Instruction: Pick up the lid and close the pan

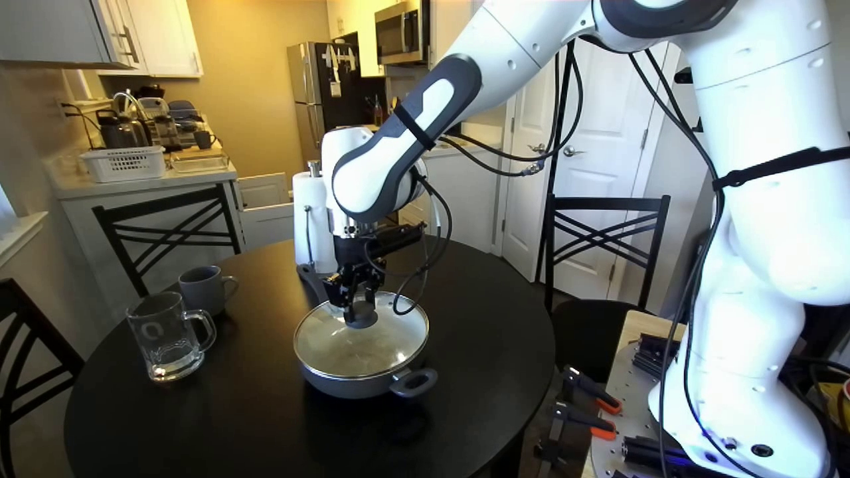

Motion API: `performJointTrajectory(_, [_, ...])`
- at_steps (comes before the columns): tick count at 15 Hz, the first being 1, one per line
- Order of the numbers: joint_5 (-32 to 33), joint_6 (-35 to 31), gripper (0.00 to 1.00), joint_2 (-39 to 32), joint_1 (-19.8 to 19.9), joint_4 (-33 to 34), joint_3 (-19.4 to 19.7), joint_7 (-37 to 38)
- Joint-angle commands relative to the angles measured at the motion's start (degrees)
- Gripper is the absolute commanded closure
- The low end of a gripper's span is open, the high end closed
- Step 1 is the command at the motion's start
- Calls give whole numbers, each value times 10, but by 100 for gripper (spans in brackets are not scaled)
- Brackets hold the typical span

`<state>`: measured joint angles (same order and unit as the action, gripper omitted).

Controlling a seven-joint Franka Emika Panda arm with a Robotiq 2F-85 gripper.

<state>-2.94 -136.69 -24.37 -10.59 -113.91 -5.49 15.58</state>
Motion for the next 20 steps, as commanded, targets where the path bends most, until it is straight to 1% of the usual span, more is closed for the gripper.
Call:
performJointTrajectory(1, [4, -17, 67, 18, -1, -19, 5, -6])
performJointTrajectory(6, [-6, -13, 67, 16, 2, -18, 0, -10])
performJointTrajectory(7, [-2, -11, 17, 17, 0, -18, 3, -4])
performJointTrajectory(8, [-3, -13, 16, 18, 1, -19, 4, -4])
performJointTrajectory(10, [-3, -14, 5, 22, 3, -22, 7, 0])
performJointTrajectory(12, [-1, -12, 0, 38, 3, -30, 15, 12])
performJointTrajectory(18, [0, -12, 0, 105, 11, -70, 49, 82])
performJointTrajectory(19, [2, -2, 0, 65, 10, -30, 41, 59])
performJointTrajectory(20, [2, -1, 0, 72, 13, -34, 42, 61])
